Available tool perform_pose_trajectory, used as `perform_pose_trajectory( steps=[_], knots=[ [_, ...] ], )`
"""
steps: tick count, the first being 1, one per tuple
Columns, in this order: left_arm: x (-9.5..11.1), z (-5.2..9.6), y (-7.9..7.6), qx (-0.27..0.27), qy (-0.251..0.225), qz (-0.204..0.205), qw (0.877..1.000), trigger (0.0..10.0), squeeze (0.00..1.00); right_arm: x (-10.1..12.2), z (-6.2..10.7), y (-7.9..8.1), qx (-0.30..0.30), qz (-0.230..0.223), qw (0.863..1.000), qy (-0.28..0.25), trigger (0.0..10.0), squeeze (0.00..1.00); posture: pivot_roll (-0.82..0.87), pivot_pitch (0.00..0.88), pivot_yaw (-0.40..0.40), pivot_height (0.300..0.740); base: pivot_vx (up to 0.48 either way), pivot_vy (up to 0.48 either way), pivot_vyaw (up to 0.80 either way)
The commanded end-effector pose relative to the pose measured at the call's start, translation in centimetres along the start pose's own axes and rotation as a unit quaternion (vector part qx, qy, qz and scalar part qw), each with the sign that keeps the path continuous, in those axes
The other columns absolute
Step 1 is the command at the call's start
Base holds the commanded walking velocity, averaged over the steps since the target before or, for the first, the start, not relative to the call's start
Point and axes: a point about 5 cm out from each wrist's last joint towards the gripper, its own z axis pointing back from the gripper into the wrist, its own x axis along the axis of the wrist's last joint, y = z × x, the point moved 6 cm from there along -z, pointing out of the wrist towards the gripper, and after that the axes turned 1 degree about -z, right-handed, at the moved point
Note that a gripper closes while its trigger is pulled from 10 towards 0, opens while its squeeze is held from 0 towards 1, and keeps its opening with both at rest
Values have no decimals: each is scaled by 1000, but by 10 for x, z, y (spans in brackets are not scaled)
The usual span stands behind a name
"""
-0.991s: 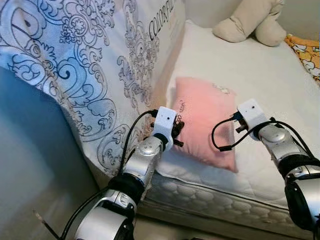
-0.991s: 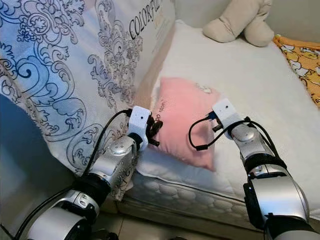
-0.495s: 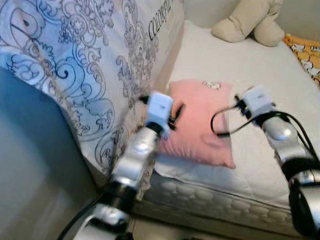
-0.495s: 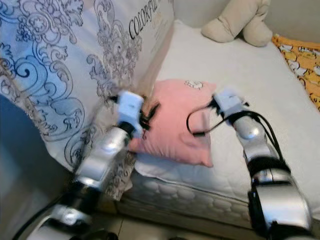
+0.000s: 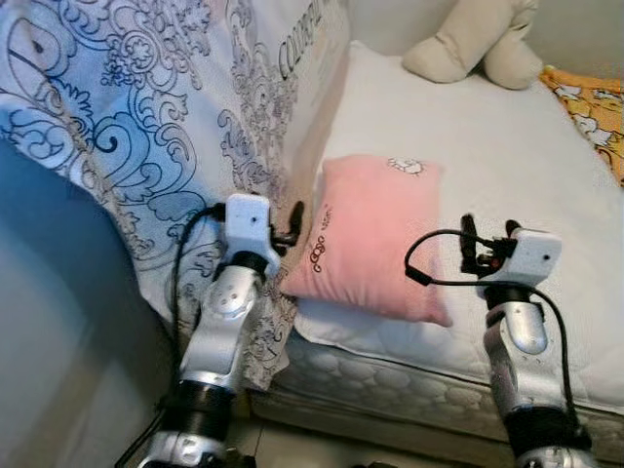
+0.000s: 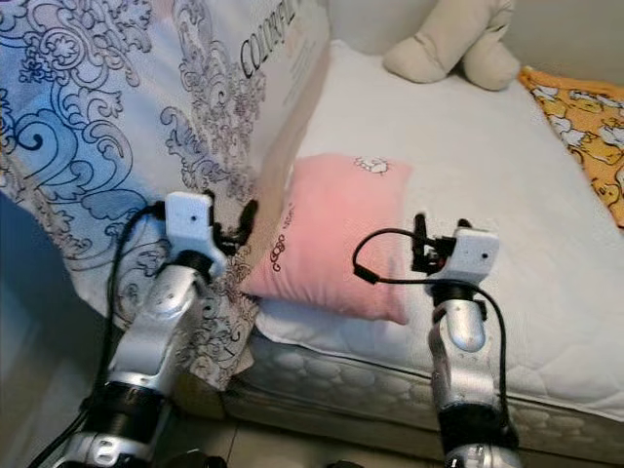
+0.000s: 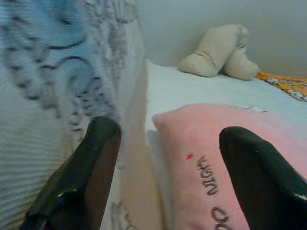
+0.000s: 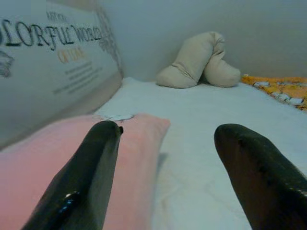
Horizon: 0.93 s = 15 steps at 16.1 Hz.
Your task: Clean up the room
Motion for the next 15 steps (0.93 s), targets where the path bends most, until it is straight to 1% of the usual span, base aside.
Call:
perform_pose_trajectory(
  steps=[1, 2, 3, 5, 6, 7, 8, 9, 10, 11, 13, 15],
  knots=[
    [0, -5, -7, -13, 6, 0, 1000, 10000, 1000, 6, -1, -1, 0, -4, 1000, -1, 10000, 1000, -88, 0, -39, 740, 0, -469, 0],
    [-2, -7, -8, -22, 13, 2, 1000, 10000, 1000, 11, -2, -1, 0, -4, 1000, -6, 10000, 1000, -93, 0, -32, 740, 0, -469, 0],
    [-2, -8, -9, -24, 14, 4, 1000, 10000, 1000, 13, -3, -3, -1, 7, 1000, -12, 10000, 1000, -93, 0, -32, 740, 0, -461, 0],
    [-3, -8, -10, -28, 16, 5, 999, 10000, 1000, 15, -3, -2, 2, 7, 1000, -15, 10000, 1000, -102, 0, -20, 740, 0, -461, 0],
    [-2, -9, -14, -40, 12, 1, 999, 10000, 1000, 16, -3, 1, 7, 23, 1000, -14, 10000, 1000, -105, 0, -16, 740, 0, -454, 0],
    [0, -11, -14, -39, 5, 6, 999, 10000, 0, 13, -3, 5, 13, 33, 999, -2, 10000, 0, -106, 0, -16, 740, 0, 0, 0],
    [0, -13, -13, -32, 6, 6, 999, 10000, 0, 10, -3, 6, 10, 29, 999, 7, 10000, 0, -105, 0, -16, 740, 0, 0, 0],
    [-2, -14, -11, -29, 11, -1, 1000, 10000, 0, 6, -3, 12, 23, 33, 999, 20, 10000, 0, -105, 0, -17, 740, 0, 0, 0],
    [-3, -15, -9, -24, 14, -4, 1000, 10000, 0, 3, -4, 14, 26, 31, 999, 29, 10000, 0, -104, 0, -16, 740, 0, 0, -525],
    [-3, -16, -7, -20, 14, -5, 1000, 10000, 0, 3, -5, 15, 23, 23, 999, 28, 10000, 0, -102, 0, -14, 740, 0, 0, -531],
    [-1, -17, -5, -16, 11, -8, 1000, 10000, 0, 4, -8, 18, 26, 29, 999, 24, 10000, 0, -96, 0, -15, 740, 0, 0, -497],
    [-5, -18, -1, -7, 18, -8, 1000, 10000, 0, 3, -11, 25, 41, 38, 998, 31, 10000, 0, -93, 0, -19, 740, 0, 0, 0]
  ],
)
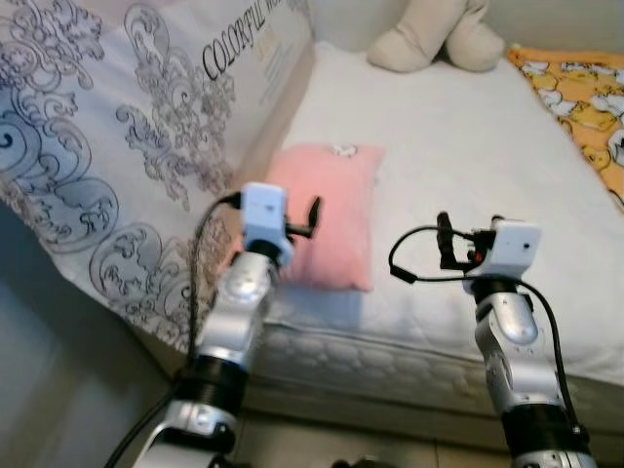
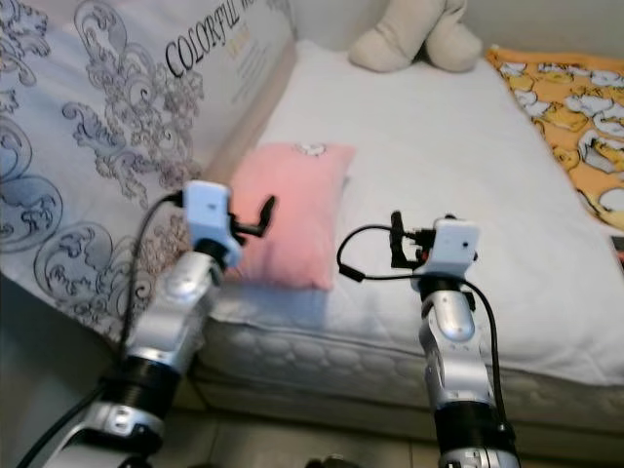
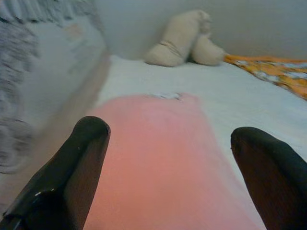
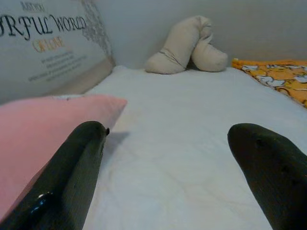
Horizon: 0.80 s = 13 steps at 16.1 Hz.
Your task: Clean up the room
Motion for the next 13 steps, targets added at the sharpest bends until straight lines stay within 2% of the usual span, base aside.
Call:
perform_pose_trajectory(
  steps=[1, 6, 13],
  knots=[
    [-1, -2, 11, 23, 5, 1, 1000, 10000, 0, 3, -5, 7, 9, 2, 1000, 1, 10000, 0, -89, 0, -20, 740, 304, 0, 0],
    [3, -5, 12, 26, -1, 6, 1000, 10000, 0, 5, -9, 15, 30, 5, 1000, 1, 10000, 0, -91, 0, -29, 740, 462, 0, 0],
    [7, -9, 12, 32, -8, 12, 999, 10000, 0, 5, -15, 10, 34, 9, 999, 9, 10000, 0, -91, 0, -36, 740, 453, 0, 0]
  ],
)
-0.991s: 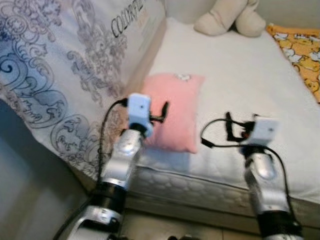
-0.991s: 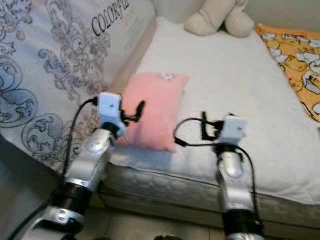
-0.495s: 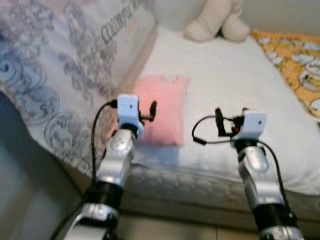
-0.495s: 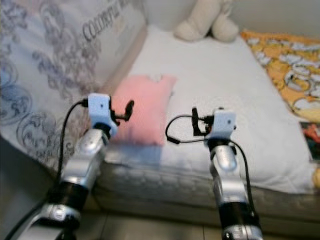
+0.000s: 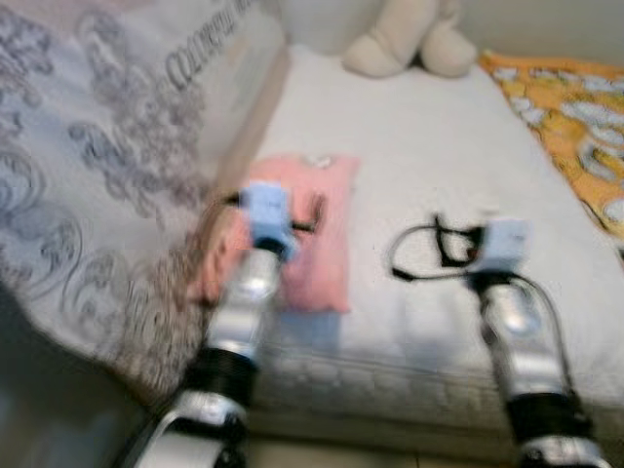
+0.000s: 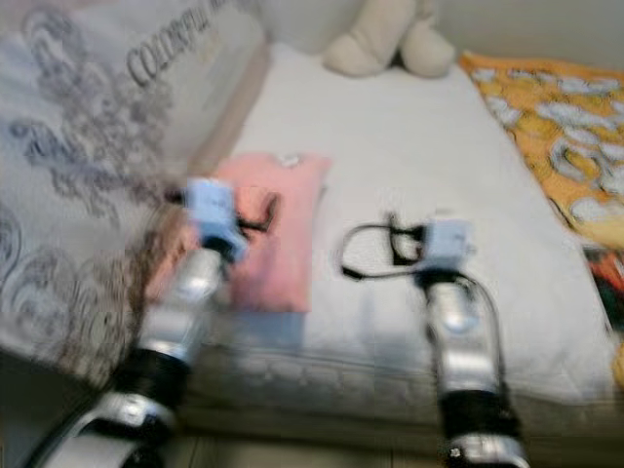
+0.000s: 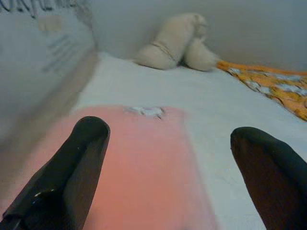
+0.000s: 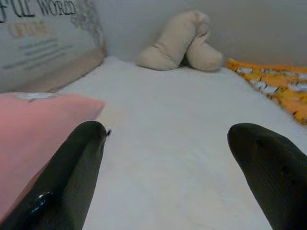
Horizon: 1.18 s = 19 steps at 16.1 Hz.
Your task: Clean up the room
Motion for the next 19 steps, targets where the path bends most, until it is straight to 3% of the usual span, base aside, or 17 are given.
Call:
perform_pose_trajectory(
  steps=[1, 4, 7, 9, 10, 15, 16, 17, 18, 19],
  knots=[
    [7, -3, 14, 18, -7, -2, 1000, 10000, 0, 4, -6, 9, 12, -10, 1000, -3, 10000, 0, -87, 0, -35, 740, 337, 341, 0],
    [7, -3, 14, 18, -8, -1, 1000, 10000, 0, 5, -13, -3, -2, -18, 1000, 4, 10000, 0, -80, 0, -35, 740, 0, 465, 0],
    [11, -1, 14, 18, -19, -15, 1000, 10000, 0, -5, -26, -28, -43, -36, 998, 39, 10000, 0, -57, 0, -35, 740, 0, 0, 0],
    [14, 5, 21, 29, -20, -16, 999, 10000, 0, -24, -27, -47, -85, -60, 991, 85, 10000, 0, 20, 0, -36, 740, 0, 0, 0],
    [21, 15, 32, 37, -24, -30, 999, 10000, 0, -42, -26, -53, -109, -89, 981, 135, 10000, 0, 78, 34, -32, 740, 0, 0, 0],
    [45, 42, 52, 65, -46, -61, 995, 10000, 0, -78, -16, -26, -110, -155, 956, 223, 10000, 0, 195, 145, -28, 740, 0, 0, 0],
    [57, 54, 48, 69, -60, -78, 993, 10000, 0, -79, -20, -7, -80, -150, 957, 235, 10000, 0, 228, 180, -50, 740, 0, 0, 0],
    [58, 56, 46, 67, -61, -84, 992, 10000, 0, -77, -23, 0, -66, -138, 960, 235, 10000, 0, 228, 180, -50, 740, 0, 0, 0],
    [52, 61, 42, 62, -54, -105, 991, 10000, 0, -59, -36, 18, -14, -98, 974, 204, 10000, 0, 205, 171, -74, 740, 0, 0, 0],
    [43, 61, 40, 57, -43, -104, 992, 10000, 0, -48, -41, 22, 2, -77, 981, 179, 10000, 0, 165, 142, -99, 740, 0, 0, 0]
  ],
)
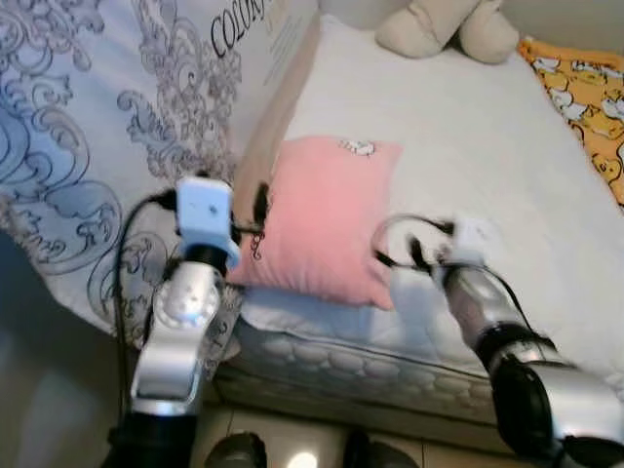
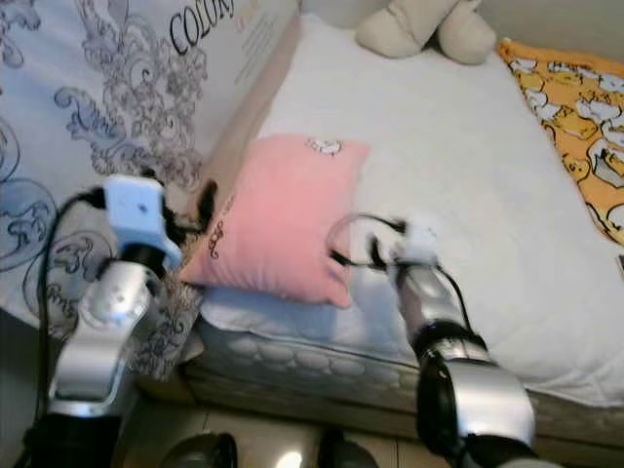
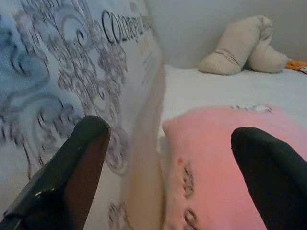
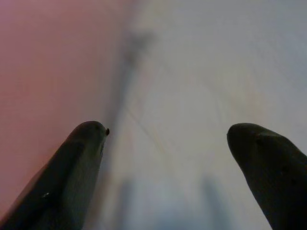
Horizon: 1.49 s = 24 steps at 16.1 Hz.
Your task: Clean up the room
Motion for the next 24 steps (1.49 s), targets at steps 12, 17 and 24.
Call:
perform_pose_trajectory(
  steps=[12, 17, 24],
  knots=[
    [-39, -57, -31, -30, 51, 41, 997, 10000, 1000, 42, 56, -18, -8, 108, 971, -212, 10000, 1000, -118, 0, -35, 740, 0, 0, 0],
    [-48, -64, -16, -11, 54, 17, 998, 10000, 1000, 39, 49, -5, 21, 108, 974, -198, 10000, 1000, -110, 0, -46, 740, 0, 0, 0],
    [-74, -74, -26, -44, 125, 17, 991, 10000, 0, 29, 28, 23, 78, 94, 983, -135, 10000, 0, -113, 131, -112, 740, 0, 0, 0]
  ],
)
